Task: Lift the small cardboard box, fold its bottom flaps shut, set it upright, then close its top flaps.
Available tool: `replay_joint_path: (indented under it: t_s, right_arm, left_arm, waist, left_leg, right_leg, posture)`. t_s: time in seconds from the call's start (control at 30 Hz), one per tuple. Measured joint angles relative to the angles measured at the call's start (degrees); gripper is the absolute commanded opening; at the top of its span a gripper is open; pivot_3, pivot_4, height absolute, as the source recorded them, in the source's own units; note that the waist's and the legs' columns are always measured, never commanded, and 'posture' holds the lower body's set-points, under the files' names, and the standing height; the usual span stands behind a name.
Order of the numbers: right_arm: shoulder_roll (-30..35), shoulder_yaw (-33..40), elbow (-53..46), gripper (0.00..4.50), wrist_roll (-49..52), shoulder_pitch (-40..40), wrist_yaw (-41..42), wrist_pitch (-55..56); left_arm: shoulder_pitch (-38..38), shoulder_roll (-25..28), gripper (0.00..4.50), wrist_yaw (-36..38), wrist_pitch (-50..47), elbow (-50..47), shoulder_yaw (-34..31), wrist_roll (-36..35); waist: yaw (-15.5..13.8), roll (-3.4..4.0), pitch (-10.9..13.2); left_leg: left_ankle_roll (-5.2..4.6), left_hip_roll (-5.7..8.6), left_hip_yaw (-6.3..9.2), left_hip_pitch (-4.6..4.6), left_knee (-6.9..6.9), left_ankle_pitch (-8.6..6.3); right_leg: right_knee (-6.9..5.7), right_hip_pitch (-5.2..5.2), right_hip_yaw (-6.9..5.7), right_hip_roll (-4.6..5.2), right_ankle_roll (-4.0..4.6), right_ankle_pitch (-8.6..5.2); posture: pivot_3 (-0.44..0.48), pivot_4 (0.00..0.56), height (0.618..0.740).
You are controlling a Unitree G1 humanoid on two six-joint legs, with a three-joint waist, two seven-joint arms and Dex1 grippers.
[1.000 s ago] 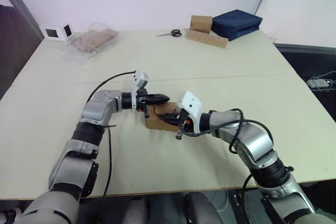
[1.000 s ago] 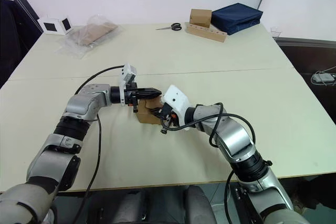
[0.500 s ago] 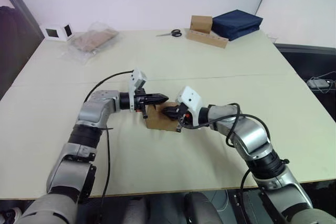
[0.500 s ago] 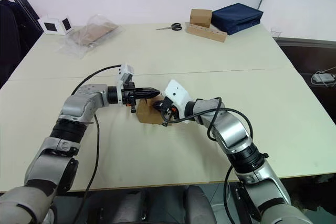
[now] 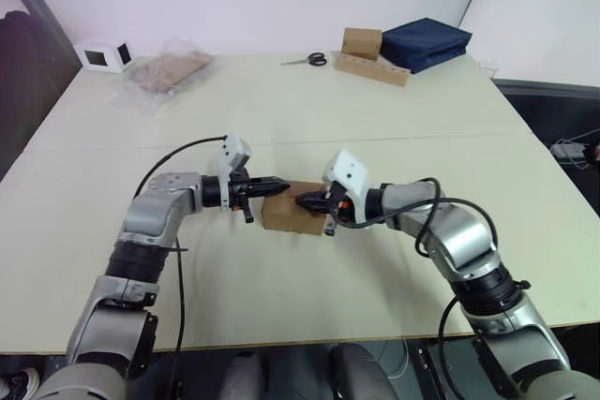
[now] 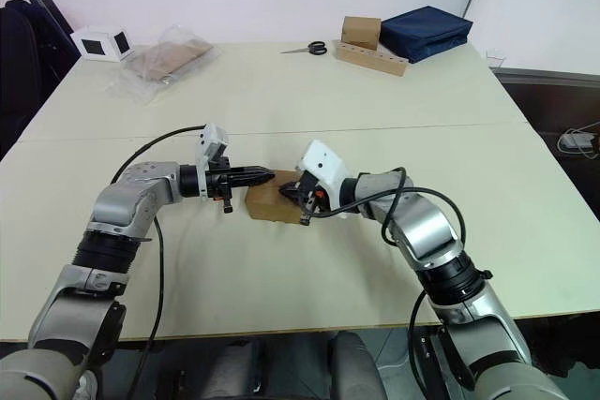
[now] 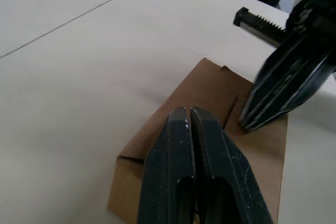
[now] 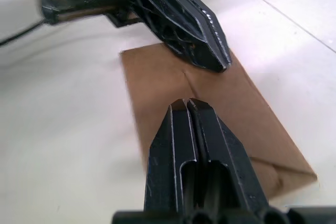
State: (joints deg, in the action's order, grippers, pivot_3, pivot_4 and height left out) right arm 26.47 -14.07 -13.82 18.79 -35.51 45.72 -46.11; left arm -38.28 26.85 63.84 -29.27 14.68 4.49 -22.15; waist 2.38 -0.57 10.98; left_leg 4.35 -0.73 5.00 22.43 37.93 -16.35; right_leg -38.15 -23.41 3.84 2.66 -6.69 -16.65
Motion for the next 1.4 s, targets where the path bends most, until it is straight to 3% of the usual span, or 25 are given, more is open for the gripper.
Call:
replay_joint_path:
  t_s: [0.17, 0.33, 0.53, 0.8, 1.03, 1.23, 1.4]
  right_arm:
    - [-0.9, 4.2, 0.7, 0.00, 1.8, -4.0, -1.4, -0.9]
    - [-1.2, -1.6, 7.0, 0.00, -1.9, -0.3, -1.4, 2.5]
    - [-1.0, -2.9, 7.6, 0.00, -4.0, -0.3, -0.7, 5.8]
    - [0.4, 5.8, 0.9, 0.00, 2.1, -1.5, -1.5, -1.2]
    - [16.0, 19.2, -13.7, 0.00, 13.4, 0.5, 3.0, -11.5]
    - [30.7, 28.4, -16.3, 0.00, 18.9, 8.3, 11.3, -13.8]
    - [36.6, 32.6, -17.6, 0.00, 23.1, 13.0, 17.2, -13.5]
  left_arm:
    - [0.4, -0.1, 0.10, -0.3, 0.0, -1.0, 0.2, 0.2]
    - [1.6, 0.5, 0.10, -0.4, 1.9, -2.2, 2.1, 2.3]
    - [1.8, 0.9, 0.10, -0.9, 2.6, -3.3, 3.2, 3.6]
    - [5.4, 4.7, 0.10, -3.1, -5.6, -13.1, -3.1, -2.5]
    - [14.0, 16.4, 0.10, -4.4, -14.6, -30.2, -16.8, -12.5]
    - [25.5, 25.4, 0.10, -0.8, -16.8, -34.6, -27.5, -16.7]
    - [29.3, 30.5, 0.10, 1.8, -17.6, -34.5, -33.4, -18.6]
  waist:
    - [0.1, 0.00, 0.0]
    - [0.0, 0.00, 0.0]
    - [0.1, 0.06, -0.1]
    - [0.2, 0.06, 0.0]
    - [0.0, 0.04, 0.1]
    - [0.0, 0.02, 0.2]
    - [0.0, 0.01, 0.2]
  left_leg:
    - [0.00, -0.01, 0.01, -0.01, -0.04, 0.00]
    - [0.00, 0.00, -0.03, -0.01, -0.03, 0.00]
    - [-0.01, -0.01, -0.03, -0.16, -0.03, 0.00]
    - [-0.01, -0.03, 0.01, 0.02, -0.04, 0.00]
    - [-0.05, -0.04, -0.01, -0.02, -0.07, -0.03]
    - [-0.08, -0.07, -0.08, -0.04, -0.09, -0.05]
    - [-0.11, -0.08, -0.15, -0.07, -0.09, -0.07]
  right_leg:
    - [0.02, -0.01, 0.00, -0.02, 0.00, 0.00]
    - [0.02, 0.00, 0.01, 0.00, 0.00, 0.00]
    - [0.02, 0.15, 0.02, -0.01, 0.00, 0.00]
    - [0.00, -0.05, 0.02, -0.01, 0.00, 0.00]
    - [0.12, 0.04, 0.01, 0.01, 0.00, -0.01]
    - [0.14, 0.04, 0.02, 0.00, 0.02, -0.02]
    - [0.18, 0.08, 0.04, 0.01, 0.03, -0.03]
  posture:
    - [0.000, 0.150, 0.740]
    - [0.000, 0.150, 0.740]
    - [0.000, 0.150, 0.740]
    - [0.000, 0.150, 0.740]
    - [0.000, 0.150, 0.740]
    - [0.000, 0.150, 0.740]
    - [0.000, 0.150, 0.740]
